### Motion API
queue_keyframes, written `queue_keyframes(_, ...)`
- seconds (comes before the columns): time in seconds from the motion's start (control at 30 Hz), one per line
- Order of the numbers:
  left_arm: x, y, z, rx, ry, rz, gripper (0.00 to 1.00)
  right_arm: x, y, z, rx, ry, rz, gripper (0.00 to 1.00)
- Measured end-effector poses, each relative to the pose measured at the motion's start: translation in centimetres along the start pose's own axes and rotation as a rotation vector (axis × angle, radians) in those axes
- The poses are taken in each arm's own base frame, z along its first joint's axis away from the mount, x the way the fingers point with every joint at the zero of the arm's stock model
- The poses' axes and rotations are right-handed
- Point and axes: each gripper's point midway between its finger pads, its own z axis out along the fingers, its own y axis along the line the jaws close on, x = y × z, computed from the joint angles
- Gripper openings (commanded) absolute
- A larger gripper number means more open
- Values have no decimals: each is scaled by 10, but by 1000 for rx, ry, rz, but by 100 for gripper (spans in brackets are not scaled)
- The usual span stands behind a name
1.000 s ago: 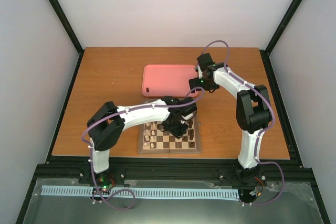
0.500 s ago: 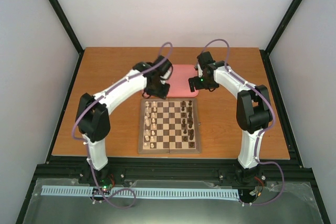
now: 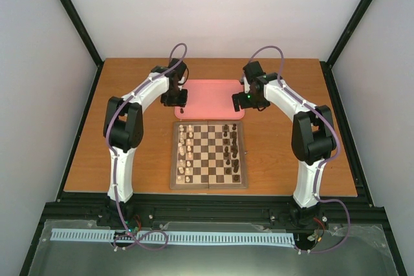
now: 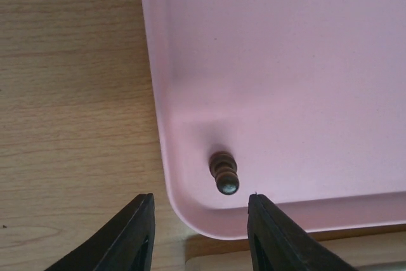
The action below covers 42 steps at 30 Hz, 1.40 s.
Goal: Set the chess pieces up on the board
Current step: Pick up the chess piece from the storage box.
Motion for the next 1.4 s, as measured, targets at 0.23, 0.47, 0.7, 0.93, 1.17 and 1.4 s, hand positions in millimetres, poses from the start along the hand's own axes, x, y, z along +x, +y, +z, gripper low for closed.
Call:
queue_keyframes(0.23,-1,1,5,16,6,1,42,1,0,0,0,4,0,100)
queue_keyframes(0.47,0,-5,14,46,22,8,42,-2,1,-3,-2,-2,-1,100)
queue_keyframes(0.7,7,-5,30,48,57,9,40,-3,1,-4,-2,-2,-2,100)
queue_keyframes(0.93,13,-4,45,40,90,14,32,-7,1,-7,0,-13,-8,100)
queue_keyframes(1.17,8,-5,42,43,76,14,26,-8,1,-7,0,-15,-10,100)
queue_keyframes(1.4,8,-5,41,43,75,16,5,-8,1,-4,0,-10,-10,100)
